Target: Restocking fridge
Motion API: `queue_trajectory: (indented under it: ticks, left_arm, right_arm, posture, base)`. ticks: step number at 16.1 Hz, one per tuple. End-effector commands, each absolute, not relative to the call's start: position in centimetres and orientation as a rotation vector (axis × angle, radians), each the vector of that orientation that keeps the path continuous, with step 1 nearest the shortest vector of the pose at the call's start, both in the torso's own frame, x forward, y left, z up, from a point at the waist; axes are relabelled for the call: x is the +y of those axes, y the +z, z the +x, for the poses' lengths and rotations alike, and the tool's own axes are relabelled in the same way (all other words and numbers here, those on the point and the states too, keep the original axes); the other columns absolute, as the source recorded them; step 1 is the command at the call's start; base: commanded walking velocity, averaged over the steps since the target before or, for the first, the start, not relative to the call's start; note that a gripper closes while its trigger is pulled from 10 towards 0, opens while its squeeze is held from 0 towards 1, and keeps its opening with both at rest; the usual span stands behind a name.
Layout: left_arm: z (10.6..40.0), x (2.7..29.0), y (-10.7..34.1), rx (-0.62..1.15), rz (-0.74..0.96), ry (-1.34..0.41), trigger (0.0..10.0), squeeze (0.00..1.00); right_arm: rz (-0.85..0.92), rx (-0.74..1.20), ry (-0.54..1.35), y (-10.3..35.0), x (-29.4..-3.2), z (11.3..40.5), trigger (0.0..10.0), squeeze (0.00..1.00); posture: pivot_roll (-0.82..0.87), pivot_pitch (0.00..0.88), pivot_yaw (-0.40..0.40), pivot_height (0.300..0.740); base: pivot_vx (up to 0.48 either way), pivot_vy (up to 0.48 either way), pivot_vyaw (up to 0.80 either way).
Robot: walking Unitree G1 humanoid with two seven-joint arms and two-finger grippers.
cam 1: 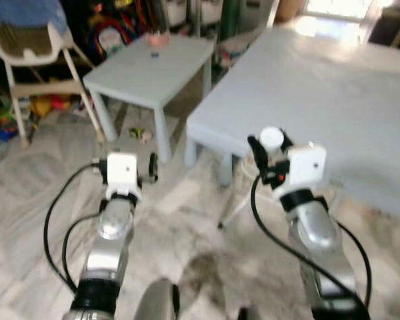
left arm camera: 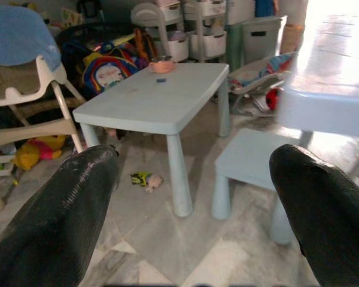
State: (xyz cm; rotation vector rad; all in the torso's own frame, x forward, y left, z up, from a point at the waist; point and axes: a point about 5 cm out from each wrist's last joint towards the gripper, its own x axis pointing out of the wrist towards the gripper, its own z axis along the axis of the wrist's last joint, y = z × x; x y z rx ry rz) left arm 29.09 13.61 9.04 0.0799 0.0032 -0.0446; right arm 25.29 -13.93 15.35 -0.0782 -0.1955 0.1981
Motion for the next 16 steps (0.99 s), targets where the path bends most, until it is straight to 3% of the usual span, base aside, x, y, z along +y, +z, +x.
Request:
queue_trajectory:
  ticks: [1,5,16]
  left_arm:
    - [28.9,13.3,8.9,0.001,0.080,-0.051,10.0,0.00]
    - [28.7,13.5,8.9,-0.002,0.086,-0.046,10.0,0.00]
    - [27.8,13.6,7.1,0.053,0.102,-0.027,10.0,0.00]
  right_arm:
    - [-0.054,-0.194,0.155,15.3,-15.0,24.6,10.0,0.00]
    - [-0.054,-0.122,0.111,13.4,-16.2,23.3,10.0,0.00]
    - [0.024,-0.113,0.154,12.6,-14.6,24.8,10.0,0.00]
  posture:
    - [-0.07,0.000,0.058,0.740]
    - [-0.07,0.000,0.065,0.740]
    - [-0.03,0.000,0.034,0.740]
  base:
    - [-0.270,0.000,0.00]
    - [-0.126,0.000,0.12]
    - [0.000,0.000,0.80]
